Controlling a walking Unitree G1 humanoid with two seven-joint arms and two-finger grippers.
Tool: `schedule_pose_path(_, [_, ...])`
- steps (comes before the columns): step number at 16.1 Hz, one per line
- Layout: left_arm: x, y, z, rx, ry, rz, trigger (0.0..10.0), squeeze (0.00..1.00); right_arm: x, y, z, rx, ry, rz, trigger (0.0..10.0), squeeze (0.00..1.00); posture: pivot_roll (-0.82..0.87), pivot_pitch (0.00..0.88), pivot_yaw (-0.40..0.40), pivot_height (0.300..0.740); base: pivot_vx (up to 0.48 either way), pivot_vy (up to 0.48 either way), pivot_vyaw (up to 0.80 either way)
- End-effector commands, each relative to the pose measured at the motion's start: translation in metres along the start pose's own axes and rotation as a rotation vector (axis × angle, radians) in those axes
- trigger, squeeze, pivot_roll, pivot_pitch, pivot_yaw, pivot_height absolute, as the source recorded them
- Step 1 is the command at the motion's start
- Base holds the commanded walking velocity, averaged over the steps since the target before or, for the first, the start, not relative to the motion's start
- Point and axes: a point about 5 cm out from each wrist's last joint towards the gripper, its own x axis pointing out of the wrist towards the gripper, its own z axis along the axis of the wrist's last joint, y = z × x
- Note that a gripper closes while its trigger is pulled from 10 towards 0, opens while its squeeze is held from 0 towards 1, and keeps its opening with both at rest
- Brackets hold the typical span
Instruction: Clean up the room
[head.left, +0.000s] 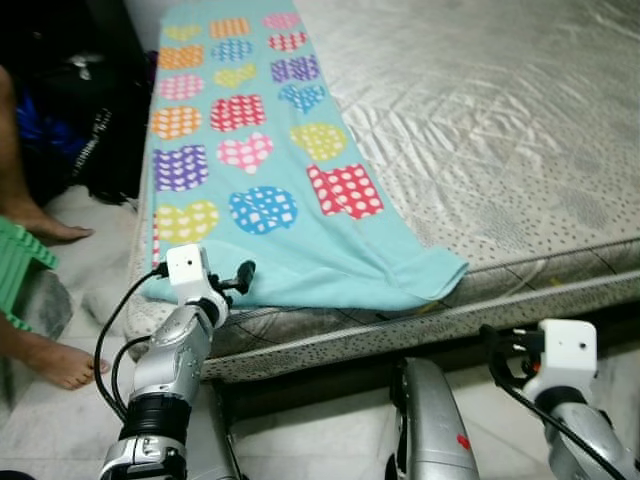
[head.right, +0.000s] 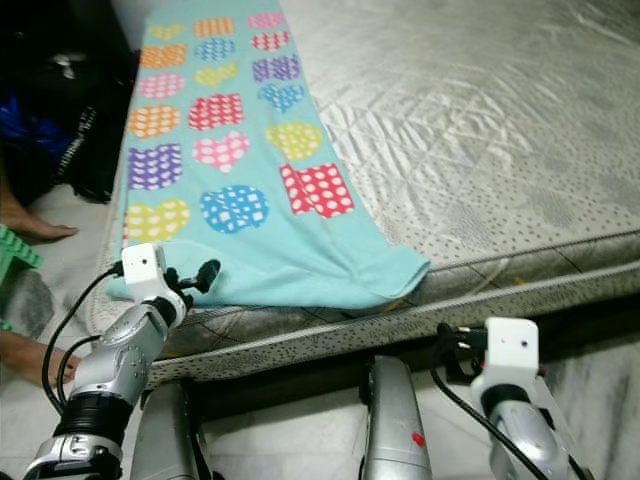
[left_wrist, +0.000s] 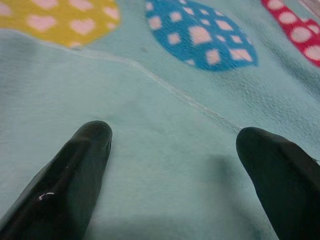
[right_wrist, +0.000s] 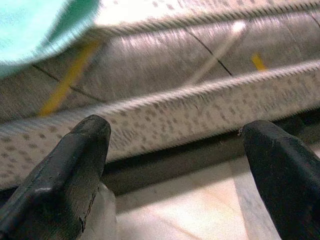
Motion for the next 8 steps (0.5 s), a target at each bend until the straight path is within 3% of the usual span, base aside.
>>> schedule_pose_path(1, [-0.001, 0.008, -0.002, 0.022, 0.011, 0.017, 10.0, 0.00, -0.006, -0.003, 0.000, 0.001, 0.011, -0.003, 10.0, 0.00, -0.22, 0.169, 0.048, 0.501, 0.000, 0.000, 0.00])
schedule_pose_path(5, [0.002, 0.029, -0.012, 0.027, 0.128, 0.067, 10.0, 0.00, -0.009, 0.001, 0.003, 0.005, 0.012, 0.005, 10.0, 0.00, -0.23, 0.184, 0.046, 0.501, 0.000, 0.000, 0.00])
schedule_pose_path(8, [0.004, 0.028, -0.019, 0.063, 0.206, 0.017, 10.0, 0.00, -0.016, -0.001, 0.002, 0.000, 0.027, 0.005, 10.0, 0.00, -0.23, 0.198, 0.047, 0.501, 0.000, 0.000, 0.00])
